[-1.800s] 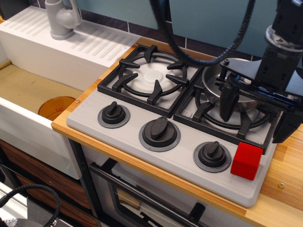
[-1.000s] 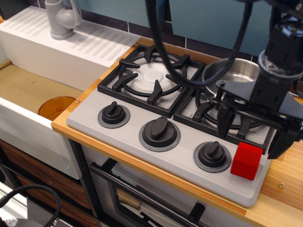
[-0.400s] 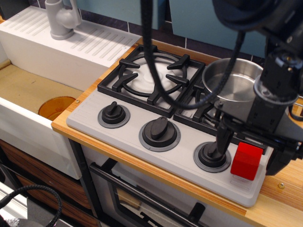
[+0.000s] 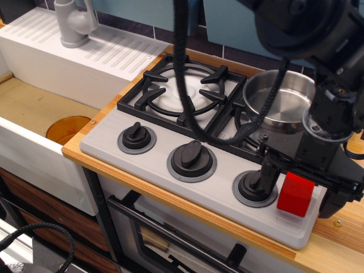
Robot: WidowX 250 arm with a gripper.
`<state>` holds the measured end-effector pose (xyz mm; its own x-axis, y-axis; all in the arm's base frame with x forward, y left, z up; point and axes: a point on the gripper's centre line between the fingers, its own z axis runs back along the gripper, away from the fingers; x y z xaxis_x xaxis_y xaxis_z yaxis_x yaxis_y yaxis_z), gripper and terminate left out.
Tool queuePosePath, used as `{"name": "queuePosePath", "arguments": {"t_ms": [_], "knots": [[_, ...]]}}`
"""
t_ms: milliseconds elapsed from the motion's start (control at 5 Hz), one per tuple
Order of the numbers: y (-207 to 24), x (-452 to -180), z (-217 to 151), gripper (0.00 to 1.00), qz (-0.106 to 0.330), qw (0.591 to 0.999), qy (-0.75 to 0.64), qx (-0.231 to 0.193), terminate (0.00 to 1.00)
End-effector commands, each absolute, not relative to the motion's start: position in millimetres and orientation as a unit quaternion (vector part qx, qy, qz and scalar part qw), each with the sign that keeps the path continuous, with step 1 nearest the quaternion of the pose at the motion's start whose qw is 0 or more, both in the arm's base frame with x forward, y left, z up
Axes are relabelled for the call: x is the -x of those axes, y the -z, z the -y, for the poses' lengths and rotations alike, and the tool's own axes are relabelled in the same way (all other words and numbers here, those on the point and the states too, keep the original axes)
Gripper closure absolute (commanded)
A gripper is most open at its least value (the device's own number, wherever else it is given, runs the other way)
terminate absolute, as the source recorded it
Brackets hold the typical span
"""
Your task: Put redcube in pan and put pan on stove
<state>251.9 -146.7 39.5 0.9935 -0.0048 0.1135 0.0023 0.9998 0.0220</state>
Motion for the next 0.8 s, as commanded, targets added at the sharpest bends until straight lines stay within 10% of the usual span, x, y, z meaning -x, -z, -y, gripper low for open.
{"name": "queuePosePath", "arguments": {"t_ms": [0, 200, 400, 600], "knots": [[-36, -263, 148, 0.0, 0.08, 0.997, 0.007, 0.002, 0.0], [-28, -268, 150, 0.0, 0.076, 0.997, 0.004, -0.002, 0.0], [-29, -269, 149, 1.0, 0.065, 0.998, 0.005, -0.002, 0.0], [-38, -268, 148, 1.0, 0.054, 0.998, 0.002, -0.009, 0.0]]}}
